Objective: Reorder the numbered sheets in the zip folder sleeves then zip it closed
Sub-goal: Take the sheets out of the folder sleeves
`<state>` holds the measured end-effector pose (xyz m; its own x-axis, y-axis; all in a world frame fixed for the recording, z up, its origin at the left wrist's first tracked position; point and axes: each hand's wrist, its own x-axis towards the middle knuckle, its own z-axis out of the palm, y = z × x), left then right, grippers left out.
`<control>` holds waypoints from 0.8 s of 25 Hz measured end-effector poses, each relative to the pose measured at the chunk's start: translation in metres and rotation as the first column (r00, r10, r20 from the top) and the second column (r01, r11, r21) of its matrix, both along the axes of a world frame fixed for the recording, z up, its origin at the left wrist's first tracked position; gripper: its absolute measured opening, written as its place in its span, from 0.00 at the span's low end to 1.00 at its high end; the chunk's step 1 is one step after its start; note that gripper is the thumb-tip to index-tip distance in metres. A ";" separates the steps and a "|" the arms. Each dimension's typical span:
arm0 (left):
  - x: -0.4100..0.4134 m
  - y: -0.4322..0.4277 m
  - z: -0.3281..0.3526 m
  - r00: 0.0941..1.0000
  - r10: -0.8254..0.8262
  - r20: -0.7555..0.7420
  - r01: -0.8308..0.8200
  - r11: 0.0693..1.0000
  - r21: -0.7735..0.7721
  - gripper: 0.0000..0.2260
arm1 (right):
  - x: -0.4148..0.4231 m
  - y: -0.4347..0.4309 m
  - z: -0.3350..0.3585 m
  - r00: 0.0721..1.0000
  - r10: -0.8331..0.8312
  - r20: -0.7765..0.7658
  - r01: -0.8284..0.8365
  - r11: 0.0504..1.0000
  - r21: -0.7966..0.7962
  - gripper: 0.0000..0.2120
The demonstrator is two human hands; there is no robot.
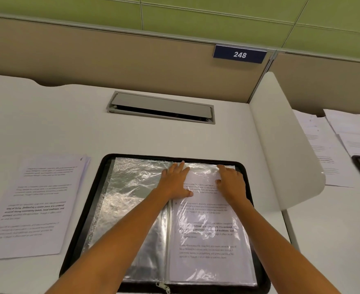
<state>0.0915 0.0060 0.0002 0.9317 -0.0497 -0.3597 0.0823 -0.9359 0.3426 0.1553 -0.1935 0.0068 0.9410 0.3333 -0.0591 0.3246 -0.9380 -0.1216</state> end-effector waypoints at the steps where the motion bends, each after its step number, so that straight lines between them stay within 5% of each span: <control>1: 0.001 0.000 0.001 1.000 0.006 0.021 -0.005 1.000 -0.011 0.43 | -0.001 0.000 -0.001 0.998 0.004 0.062 -0.005 1.000 0.015 0.20; 5: 0.010 -0.004 0.006 0.980 0.023 0.195 -0.012 0.998 -0.054 0.36 | 0.005 -0.006 -0.001 0.993 0.044 0.110 -0.055 0.994 0.098 0.13; 9: 0.017 -0.019 0.010 0.929 -0.066 0.365 0.067 0.998 0.012 0.22 | 0.006 -0.017 0.002 0.933 0.229 0.278 -0.284 0.943 0.176 0.02; 13: 0.014 -0.030 0.009 0.892 -0.119 0.436 0.089 0.992 0.089 0.08 | 0.010 -0.019 0.005 0.965 0.194 0.179 -0.224 0.960 0.170 0.24; 17: 0.010 -0.030 0.003 0.879 -0.157 0.451 0.119 0.986 0.112 0.10 | 0.029 -0.006 0.014 0.997 0.055 0.054 -0.051 0.996 -0.074 0.18; 20: 0.010 -0.032 0.001 0.875 -0.174 0.451 0.129 0.983 0.129 0.11 | 0.041 0.005 0.021 0.996 0.063 -0.066 -0.078 0.966 -0.245 0.11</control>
